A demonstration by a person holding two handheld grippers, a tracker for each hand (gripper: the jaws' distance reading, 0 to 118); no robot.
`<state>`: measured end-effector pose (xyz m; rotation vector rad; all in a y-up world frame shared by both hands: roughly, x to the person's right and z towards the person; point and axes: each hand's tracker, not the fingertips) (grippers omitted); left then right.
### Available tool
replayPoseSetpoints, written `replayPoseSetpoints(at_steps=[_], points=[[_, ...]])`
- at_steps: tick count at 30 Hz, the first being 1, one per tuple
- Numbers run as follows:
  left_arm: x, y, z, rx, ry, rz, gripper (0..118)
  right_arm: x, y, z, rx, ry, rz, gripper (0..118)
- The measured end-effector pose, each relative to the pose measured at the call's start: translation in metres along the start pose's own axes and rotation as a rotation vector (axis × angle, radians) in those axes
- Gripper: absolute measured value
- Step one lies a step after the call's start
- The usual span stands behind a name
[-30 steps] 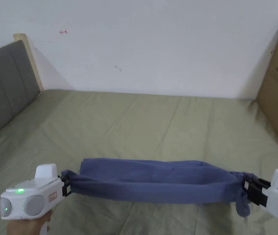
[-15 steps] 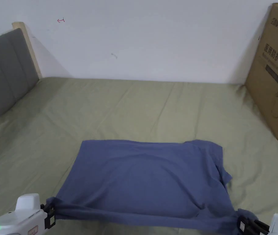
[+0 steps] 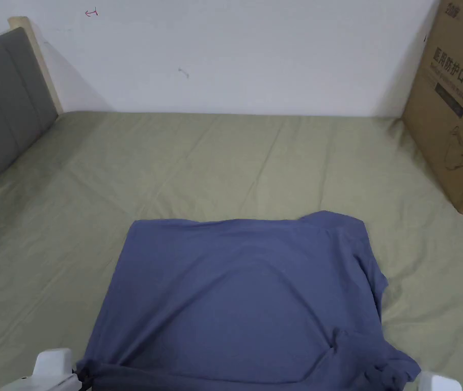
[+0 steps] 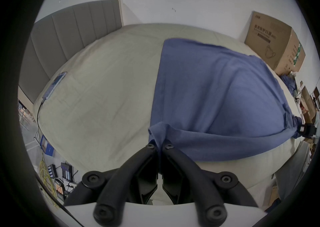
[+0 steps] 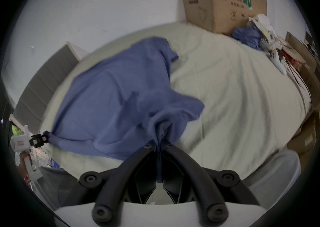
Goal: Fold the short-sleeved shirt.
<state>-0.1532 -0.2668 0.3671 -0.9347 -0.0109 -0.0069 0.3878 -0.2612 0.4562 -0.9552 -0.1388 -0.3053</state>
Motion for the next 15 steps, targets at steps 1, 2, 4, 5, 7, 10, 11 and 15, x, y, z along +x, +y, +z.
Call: replayPoseSetpoints(at_steps=[1,2,4,5,7,10,11,15], points=[[0.001,-0.002,-0.004,-0.036,0.002,0.003,1,-0.002,-0.001,-0.006,-0.016,-0.022,-0.005,2],[0.002,-0.003,-0.004,-0.029,0.005,0.008,6,-0.004,-0.001,-0.009,-0.028,-0.045,-0.008,2],[0.003,0.002,0.001,-0.024,0.014,0.027,17,-0.009,0.000,-0.008,-0.013,-0.050,-0.005,6],[0.003,0.006,0.003,-0.032,0.018,0.039,28,-0.012,0.003,-0.005,-0.010,-0.058,-0.002,22],[0.002,0.013,0.010,-0.067,0.022,0.064,51,-0.018,0.010,0.003,-0.005,-0.097,0.033,64],[0.002,0.029,0.025,-0.070,0.006,0.112,70,-0.025,0.024,0.023,0.076,-0.091,0.092,78],[0.003,0.036,0.034,-0.033,-0.025,0.137,81,-0.029,0.033,0.035,0.123,-0.086,0.100,80],[0.016,0.068,0.082,0.148,-0.099,0.141,85,-0.052,0.068,0.085,0.331,-0.076,0.138,80]])
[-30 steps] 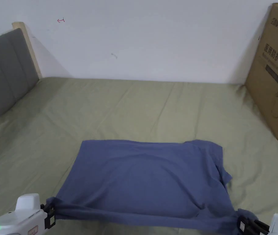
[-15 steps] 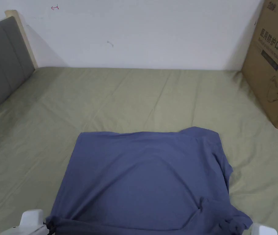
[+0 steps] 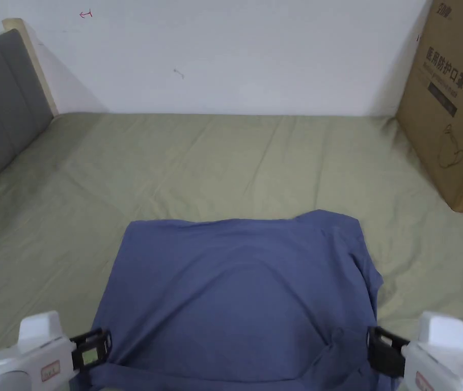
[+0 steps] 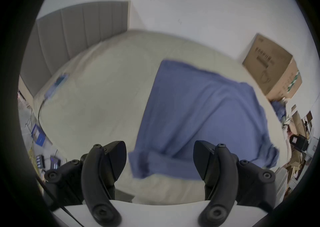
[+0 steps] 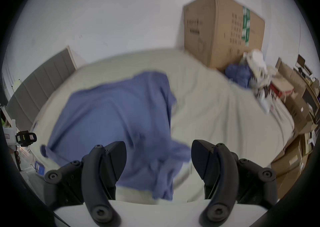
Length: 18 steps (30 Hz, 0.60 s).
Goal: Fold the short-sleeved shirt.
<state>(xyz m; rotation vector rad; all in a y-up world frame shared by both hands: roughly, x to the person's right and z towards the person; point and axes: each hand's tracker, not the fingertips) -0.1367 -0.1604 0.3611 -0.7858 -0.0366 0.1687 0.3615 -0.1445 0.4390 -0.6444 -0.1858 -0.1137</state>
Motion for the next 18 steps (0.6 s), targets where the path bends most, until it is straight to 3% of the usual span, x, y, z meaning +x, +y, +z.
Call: replayPoseSetpoints(at_steps=[7,10,12,13,14,15,16,17,18], points=[[0.053,0.048,0.050,0.292,-0.061,-0.057,85,-0.027,0.061,0.045,0.285,-0.013,0.073,80],[0.066,0.056,0.056,0.362,-0.062,-0.071,85,-0.036,0.069,0.050,0.333,-0.038,0.110,79],[0.069,0.057,0.055,0.414,-0.058,-0.077,78,-0.039,0.070,0.050,0.343,-0.038,0.107,76],[0.071,0.055,0.056,0.439,-0.066,-0.079,70,-0.040,0.070,0.050,0.354,-0.041,0.106,70],[0.073,0.054,0.057,0.458,-0.057,-0.090,55,-0.041,0.069,0.051,0.361,-0.042,0.104,52],[0.074,0.051,0.056,0.479,-0.060,-0.097,32,-0.042,0.068,0.051,0.366,-0.046,0.100,33],[0.075,0.048,0.056,0.500,-0.063,-0.118,14,-0.043,0.066,0.052,0.371,-0.049,0.099,8],[0.075,0.045,0.055,0.500,-0.066,-0.132,2,-0.043,0.065,0.051,0.375,-0.048,0.095,0],[0.075,0.042,0.055,0.499,-0.077,-0.165,0,-0.044,0.064,0.051,0.377,-0.048,0.094,0]])
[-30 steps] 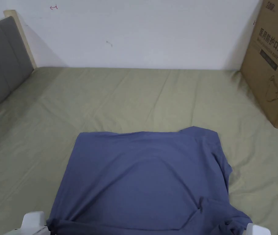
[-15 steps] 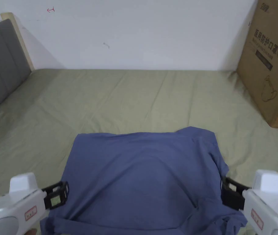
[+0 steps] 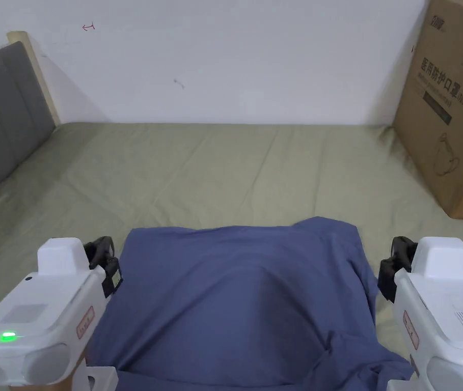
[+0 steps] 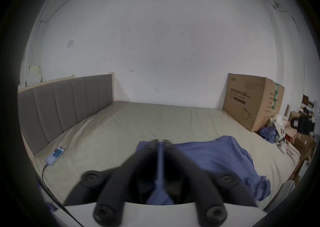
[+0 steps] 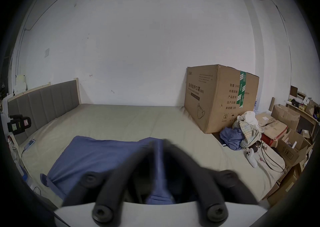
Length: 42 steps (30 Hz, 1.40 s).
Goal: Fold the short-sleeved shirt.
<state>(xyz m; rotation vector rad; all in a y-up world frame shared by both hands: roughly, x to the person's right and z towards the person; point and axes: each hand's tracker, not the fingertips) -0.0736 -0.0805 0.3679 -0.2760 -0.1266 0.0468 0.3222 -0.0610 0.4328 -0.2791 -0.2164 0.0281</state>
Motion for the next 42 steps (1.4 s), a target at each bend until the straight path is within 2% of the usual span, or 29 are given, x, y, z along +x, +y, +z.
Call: replayPoseSetpoints(at_steps=[4,14,15,16,18,19,20,21,25,26,29,30,31,36,37,39,40,41,42], points=[[-0.003,-0.012,-0.002,-0.075,-0.007,-0.049,0,-0.002,-0.005,0.001,-0.013,0.015,0.003,0],[-0.064,-0.079,-0.030,-0.470,0.020,0.046,0,0.003,-0.015,-0.003,-0.062,0.017,0.002,0],[-0.070,-0.088,-0.032,-0.487,0.030,0.061,4,0.004,-0.016,-0.004,-0.067,0.018,0.002,0],[-0.077,-0.097,-0.036,-0.538,0.039,0.074,12,0.004,-0.017,-0.004,-0.072,0.019,0.002,0],[-0.089,-0.111,-0.043,-0.623,0.073,0.121,59,0.004,-0.019,-0.005,-0.081,0.018,0.004,0],[-0.094,-0.119,-0.046,-0.654,0.094,0.141,77,0.003,-0.020,-0.006,-0.087,0.018,0.006,0],[-0.097,-0.126,-0.047,-0.659,0.110,0.156,92,0.003,-0.021,-0.007,-0.092,0.018,0.007,0],[-0.099,-0.131,-0.047,-0.664,0.128,0.158,96,0.003,-0.023,-0.007,-0.096,0.020,0.007,0],[-0.102,-0.148,-0.052,-0.685,0.154,0.128,92,0.005,-0.029,-0.010,-0.121,0.018,0.010,0],[-0.102,-0.152,-0.055,-0.697,0.165,0.115,79,0.006,-0.031,-0.011,-0.127,0.018,0.008,0],[-0.102,-0.162,-0.059,-0.726,0.139,0.074,18,0.008,-0.037,-0.011,-0.150,0.010,0.004,0],[-0.102,-0.164,-0.059,-0.728,0.099,0.082,11,0.009,-0.039,-0.011,-0.158,0.006,0.005,0],[-0.101,-0.164,-0.058,-0.719,0.071,0.102,5,0.011,-0.043,-0.012,-0.174,0.002,0.002,0],[-0.090,-0.153,-0.046,-0.617,0.103,0.028,4,0.022,-0.079,-0.020,-0.324,-0.047,-0.030,4],[-0.087,-0.148,-0.043,-0.612,0.101,0.022,4,0.025,-0.091,-0.023,-0.366,-0.050,-0.032,14],[-0.086,-0.143,-0.040,-0.598,0.094,0.022,3,0.028,-0.115,-0.030,-0.475,-0.053,-0.031,69],[-0.086,-0.141,-0.039,-0.594,0.092,0.021,3,0.029,-0.129,-0.033,-0.521,-0.045,-0.042,87],[-0.087,-0.138,-0.039,-0.590,0.090,0.021,3,0.030,-0.141,-0.035,-0.548,-0.039,-0.053,95],[-0.087,-0.137,-0.038,-0.584,0.090,0.021,3,0.030,-0.151,-0.036,-0.576,-0.035,-0.053,95]])
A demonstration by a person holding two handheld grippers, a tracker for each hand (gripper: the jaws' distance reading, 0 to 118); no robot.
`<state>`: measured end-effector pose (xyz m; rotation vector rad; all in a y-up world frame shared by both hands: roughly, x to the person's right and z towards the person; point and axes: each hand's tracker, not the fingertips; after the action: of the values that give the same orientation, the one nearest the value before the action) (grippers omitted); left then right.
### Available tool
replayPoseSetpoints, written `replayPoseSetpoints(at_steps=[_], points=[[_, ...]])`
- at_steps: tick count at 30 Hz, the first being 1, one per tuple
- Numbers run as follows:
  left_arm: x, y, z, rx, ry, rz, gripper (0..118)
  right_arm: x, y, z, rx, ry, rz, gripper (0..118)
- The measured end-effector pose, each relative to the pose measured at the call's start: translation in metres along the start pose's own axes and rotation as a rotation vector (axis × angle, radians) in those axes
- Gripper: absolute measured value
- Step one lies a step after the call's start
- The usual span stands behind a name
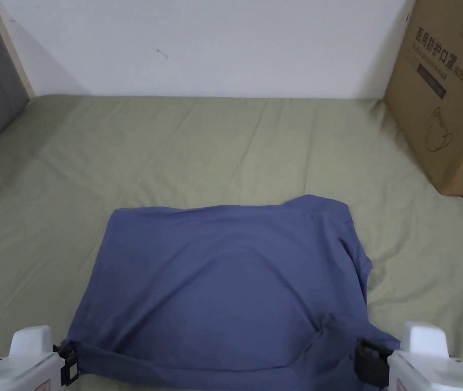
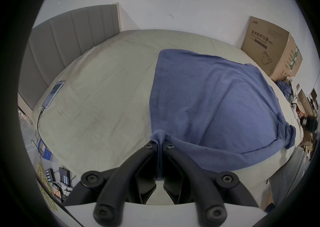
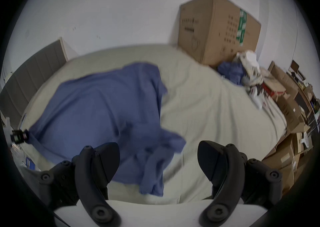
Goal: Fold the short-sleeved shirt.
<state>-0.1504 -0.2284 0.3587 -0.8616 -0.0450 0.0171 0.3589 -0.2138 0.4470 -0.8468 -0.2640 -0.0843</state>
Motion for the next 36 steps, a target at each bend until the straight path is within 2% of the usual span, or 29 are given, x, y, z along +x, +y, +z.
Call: replayPoseSetpoints(at_steps=[4,6,7,9,10,15,23,31,36], points=[[0.000,0.001,0.000,0.002,-0.003,0.004,3,-0.002,-0.018,-0.020,-0.069,0.001,-0.008,93],[0.000,0.001,-0.001,0.000,0.001,0.000,3,-0.001,-0.023,-0.030,-0.084,0.018,-0.026,80],[0.004,0.002,0.001,0.000,0.003,-0.002,3,0.000,-0.023,-0.033,-0.085,0.029,-0.029,69],[0.005,0.002,0.002,0.001,0.006,-0.003,3,0.002,-0.024,-0.039,-0.092,0.043,-0.034,8],[0.005,0.002,0.002,0.003,0.006,0.001,3,0.003,-0.025,-0.040,-0.090,0.050,-0.034,2],[0.000,0.008,0.008,0.030,0.005,0.030,3,0.004,-0.013,-0.022,-0.019,0.063,-0.011,2],[0.000,0.051,0.002,0.095,-0.010,0.069,3,-0.005,0.052,-0.003,0.182,0.064,0.029,2],[0.010,0.106,-0.052,0.086,0.008,0.035,3,-0.017,0.108,-0.060,0.181,0.056,0.060,2],[0.018,0.120,-0.106,0.019,0.020,-0.009,3,-0.026,0.121,-0.112,0.106,0.020,0.123,2]])
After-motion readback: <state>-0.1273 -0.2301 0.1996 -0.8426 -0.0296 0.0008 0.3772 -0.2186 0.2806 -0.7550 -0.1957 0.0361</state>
